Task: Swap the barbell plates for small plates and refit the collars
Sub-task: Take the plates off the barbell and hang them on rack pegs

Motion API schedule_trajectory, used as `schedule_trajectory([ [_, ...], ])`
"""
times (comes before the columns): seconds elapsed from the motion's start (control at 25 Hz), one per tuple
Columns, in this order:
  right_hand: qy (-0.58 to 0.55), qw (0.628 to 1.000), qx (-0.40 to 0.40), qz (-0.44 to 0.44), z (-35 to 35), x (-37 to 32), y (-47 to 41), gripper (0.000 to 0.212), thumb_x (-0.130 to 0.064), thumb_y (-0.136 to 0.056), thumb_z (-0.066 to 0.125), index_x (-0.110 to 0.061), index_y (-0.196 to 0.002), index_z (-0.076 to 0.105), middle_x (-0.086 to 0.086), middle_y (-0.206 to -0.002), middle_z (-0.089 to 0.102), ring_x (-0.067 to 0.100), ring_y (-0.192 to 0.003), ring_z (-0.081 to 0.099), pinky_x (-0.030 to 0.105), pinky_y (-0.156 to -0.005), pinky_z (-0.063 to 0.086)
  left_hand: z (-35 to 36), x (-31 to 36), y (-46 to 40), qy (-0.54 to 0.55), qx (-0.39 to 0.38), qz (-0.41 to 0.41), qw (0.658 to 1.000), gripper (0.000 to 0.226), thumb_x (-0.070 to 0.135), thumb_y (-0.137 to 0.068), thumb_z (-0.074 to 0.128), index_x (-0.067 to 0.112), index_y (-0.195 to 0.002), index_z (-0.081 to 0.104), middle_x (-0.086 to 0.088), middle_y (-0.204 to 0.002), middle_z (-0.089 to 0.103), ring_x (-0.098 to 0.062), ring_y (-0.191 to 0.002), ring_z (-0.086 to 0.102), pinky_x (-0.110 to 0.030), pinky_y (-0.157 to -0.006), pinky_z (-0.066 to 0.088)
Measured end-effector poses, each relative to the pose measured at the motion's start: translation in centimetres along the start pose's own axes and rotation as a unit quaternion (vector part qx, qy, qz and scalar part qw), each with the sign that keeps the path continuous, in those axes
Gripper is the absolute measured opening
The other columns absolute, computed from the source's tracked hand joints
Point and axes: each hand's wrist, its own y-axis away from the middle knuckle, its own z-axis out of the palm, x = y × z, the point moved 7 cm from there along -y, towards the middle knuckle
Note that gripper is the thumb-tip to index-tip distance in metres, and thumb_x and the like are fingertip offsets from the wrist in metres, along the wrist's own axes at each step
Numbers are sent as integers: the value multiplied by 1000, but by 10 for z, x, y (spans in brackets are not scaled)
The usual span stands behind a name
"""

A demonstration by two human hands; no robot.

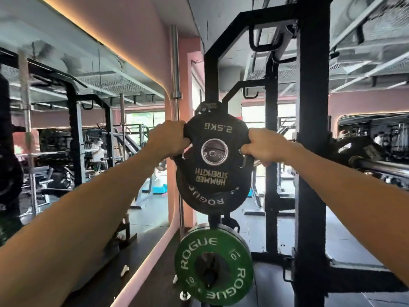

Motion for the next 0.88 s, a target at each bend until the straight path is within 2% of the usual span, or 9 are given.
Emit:
schedule_trajectory([
  [0.16, -37, 999, -5, 7, 9, -5, -54, 23, -31, -86, 60, -9, -84, 54, 10, -72, 62, 25, -53, 56, 29, -57, 43, 25, -30, -45, 42, -8, 6, 999, 20, 30, -84, 61, 13, -95, 60, -4, -82, 57, -32, -90, 62, -31, -69, 40],
  [0.24, -40, 999, -4, 3, 11, -5, -77, 25, -27, -86, 60, -3, -88, 57, 16, -70, 64, 30, -51, 58, 29, -51, 41, 35, -40, -67, 63, 3, 7, 998, 17, 29, -82, 61, 15, -92, 58, -4, -80, 56, -32, -86, 61, -31, -67, 40],
  [0.32, -31, 1000, -1, 5, 14, -2, -100, 30, -29, -85, 61, 0, -91, 59, 20, -76, 68, 36, -63, 67, 33, -57, 48, 43, -47, -87, 73, 24, 7, 997, 20, 28, -82, 61, 15, -99, 60, -2, -81, 54, -28, -82, 58, -30, -67, 37],
  [0.4, -23, 1000, 14, 9, 18, 4, -127, 34, -32, -83, 63, 0, -93, 62, 22, -84, 70, 39, -76, 69, 40, -69, 53, 54, -54, -111, 78, 45, 8, 996, 25, 27, -83, 60, 16, -106, 60, -1, -83, 53, -26, -82, 54, -30, -68, 37],
  [0.52, -19, 999, 35, 10, 22, 12, -168, 31, -31, -80, 63, -1, -90, 63, 19, -88, 69, 35, -81, 67, 46, -79, 54, 74, -65, -149, 91, 51, 18, 994, 29, 29, -82, 60, 16, -109, 61, -1, -85, 55, -26, -83, 55, -31, -69, 39],
  [0.68, -48, 997, 53, 3, 29, 14, -216, 35, -34, -68, 64, -2, -81, 64, 16, -84, 68, 34, -83, 65, 44, -76, 52, 90, -78, -197, 62, 76, 22, 995, 32, 31, -84, 59, 19, -114, 61, -1, -90, 56, -27, -88, 56, -32, -71, 38],
  [0.8, -51, 997, 58, 2, 33, 16, -255, 26, -27, -73, 68, -2, -79, 66, 15, -83, 67, 31, -81, 63, 36, -70, 49, 105, -93, -234, 65, 93, 18, 993, 32, 31, -84, 60, 20, -114, 62, -3, -93, 59, -30, -97, 59, -33, -73, 38],
  [0.88, -46, 997, 69, 4, 32, 21, -279, 27, -27, -72, 67, -2, -82, 67, 15, -85, 67, 32, -84, 64, 38, -74, 51, 116, -100, -258, 85, 91, 25, 992, 28, 33, -82, 61, 20, -107, 62, 0, -90, 58, -29, -97, 60, -33, -73, 39],
])
